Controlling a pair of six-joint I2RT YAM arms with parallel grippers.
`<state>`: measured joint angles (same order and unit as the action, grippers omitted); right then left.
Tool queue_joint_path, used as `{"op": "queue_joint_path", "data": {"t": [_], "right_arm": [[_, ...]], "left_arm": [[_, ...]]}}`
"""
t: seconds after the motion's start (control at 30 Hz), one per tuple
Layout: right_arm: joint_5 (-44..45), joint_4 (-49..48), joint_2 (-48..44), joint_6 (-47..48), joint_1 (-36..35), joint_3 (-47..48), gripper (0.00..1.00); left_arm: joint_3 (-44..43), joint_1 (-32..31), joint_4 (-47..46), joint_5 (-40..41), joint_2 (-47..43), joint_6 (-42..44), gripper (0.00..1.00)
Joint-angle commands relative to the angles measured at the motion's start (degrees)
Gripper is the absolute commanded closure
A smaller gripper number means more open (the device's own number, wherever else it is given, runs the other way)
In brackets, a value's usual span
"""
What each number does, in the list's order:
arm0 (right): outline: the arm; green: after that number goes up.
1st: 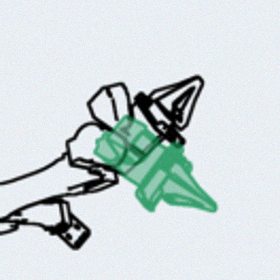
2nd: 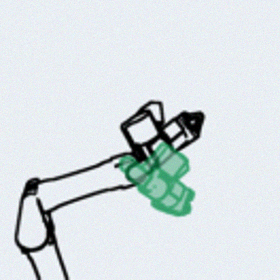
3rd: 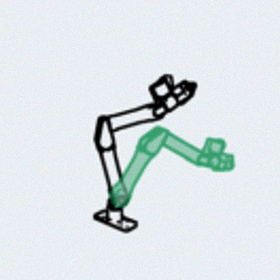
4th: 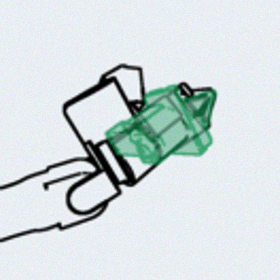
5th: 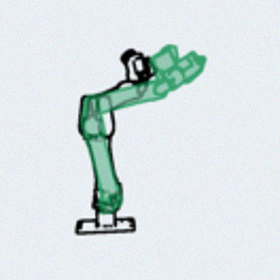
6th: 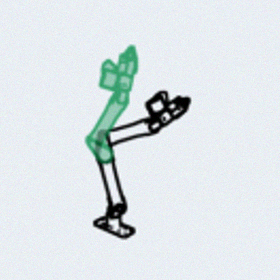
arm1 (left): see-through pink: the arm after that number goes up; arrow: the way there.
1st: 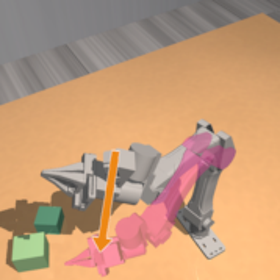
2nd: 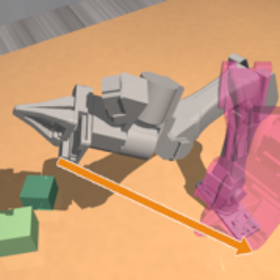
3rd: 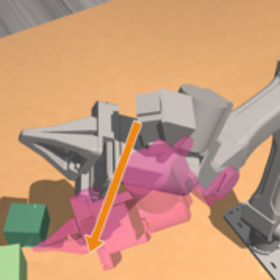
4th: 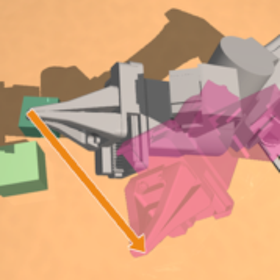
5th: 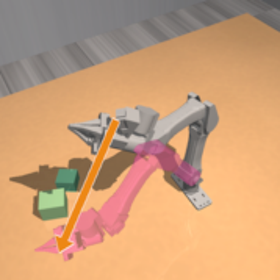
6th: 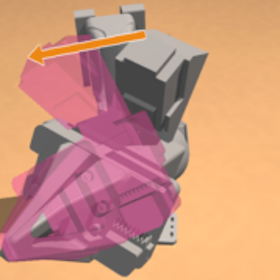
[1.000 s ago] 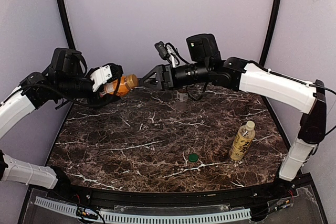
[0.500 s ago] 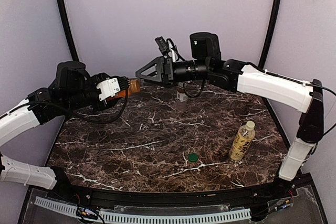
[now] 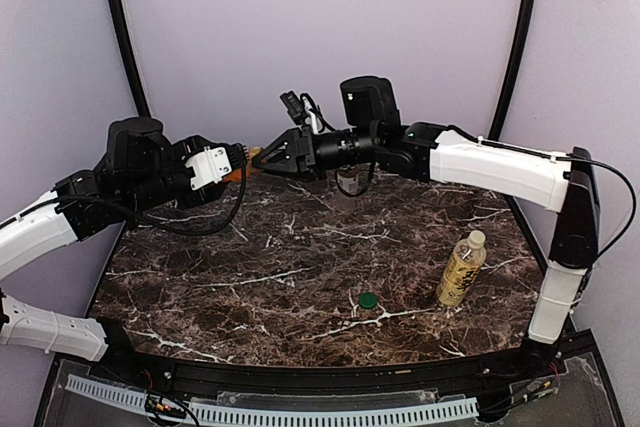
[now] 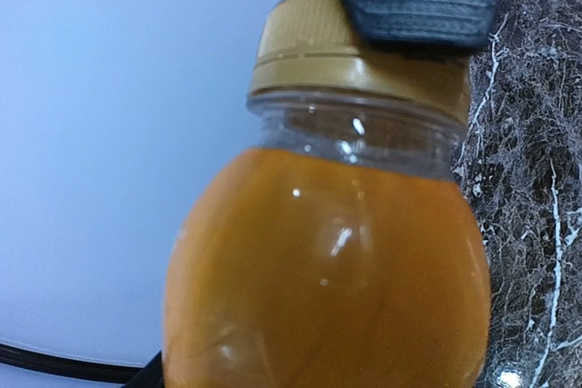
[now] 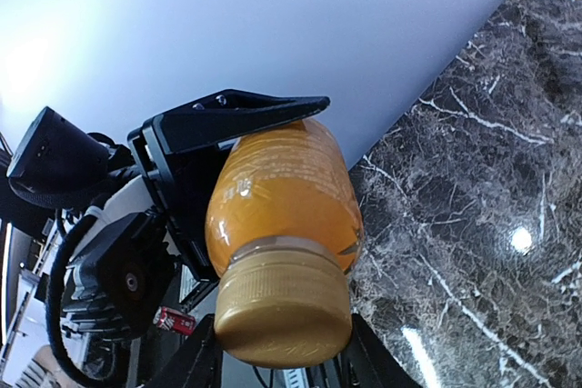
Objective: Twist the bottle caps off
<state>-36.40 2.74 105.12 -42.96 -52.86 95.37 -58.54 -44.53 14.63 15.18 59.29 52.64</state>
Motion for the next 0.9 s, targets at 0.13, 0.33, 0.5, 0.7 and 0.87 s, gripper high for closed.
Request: {"op": "queue_joint_path", "data": {"t": [0.13,0.33,0.5,0.7,0.87], "right_arm": [[-1.1,-1.8,0.2,0.3,-0.3,1.3,0.71],[-0.9,-2.1,-0.2,0.6,-0.1,1.1,0.54],[-0.9,-4.4,-0.4,-0.6,0.0,1.0,0.53],[-0.4,-4.4,-0.7,-0.8,0.0,0.0,0.59],[-0.7,-4.2,-1.3,0.3,0.0,-0.6,0.87]], "left_arm": [[0.8,-0.9,-2.0,-0.4,-0.6,0.6,0.63],[0.9,-1.1,-1.3,-1.3,-1.0,0.7,0.65],[1.1,-1.2,-1.4,-1.3,-1.0,0.7,0.65],[1.4,-1.2,-1.5,-1.1,-1.3,0.8,0.65],[1.6,-1.2,-1.7,-1.0,-1.3,0.3,0.65]]}}
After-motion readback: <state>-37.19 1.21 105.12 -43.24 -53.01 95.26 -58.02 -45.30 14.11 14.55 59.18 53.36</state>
